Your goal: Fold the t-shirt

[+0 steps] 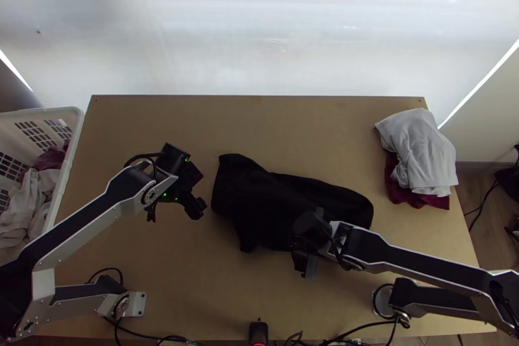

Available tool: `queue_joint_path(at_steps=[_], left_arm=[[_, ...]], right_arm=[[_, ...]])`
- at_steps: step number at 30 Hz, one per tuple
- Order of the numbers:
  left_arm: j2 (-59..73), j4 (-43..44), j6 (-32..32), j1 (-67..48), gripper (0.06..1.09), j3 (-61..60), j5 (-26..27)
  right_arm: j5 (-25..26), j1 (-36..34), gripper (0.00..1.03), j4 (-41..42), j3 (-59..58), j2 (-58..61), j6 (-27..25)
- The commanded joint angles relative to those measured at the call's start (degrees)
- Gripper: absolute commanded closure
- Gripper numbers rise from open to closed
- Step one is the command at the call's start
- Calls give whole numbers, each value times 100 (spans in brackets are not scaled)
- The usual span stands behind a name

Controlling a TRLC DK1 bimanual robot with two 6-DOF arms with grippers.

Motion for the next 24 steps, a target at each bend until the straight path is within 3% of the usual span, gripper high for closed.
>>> queue_joint_path(at_steps=[1,3,7,9,12,24], left_arm=[[-123,31,4,58,11,-122,1],[-149,31,4,76,11,-148,1],[-175,58,4,67,11,-218,1],[-184,66,-4,67,11,-218,1],[-202,66,-4,76,11,-236,1],[-360,84,-4,120,11,-412,1]], right_arm=[[182,17,16,231,-94,103,-14],[209,17,17,231,-68,42,-14],[279,17,33,310,-50,-64,-41],[288,17,34,319,-33,-108,-50],[288,34,48,380,-59,-134,-58],[288,78,43,539,-323,33,-50]])
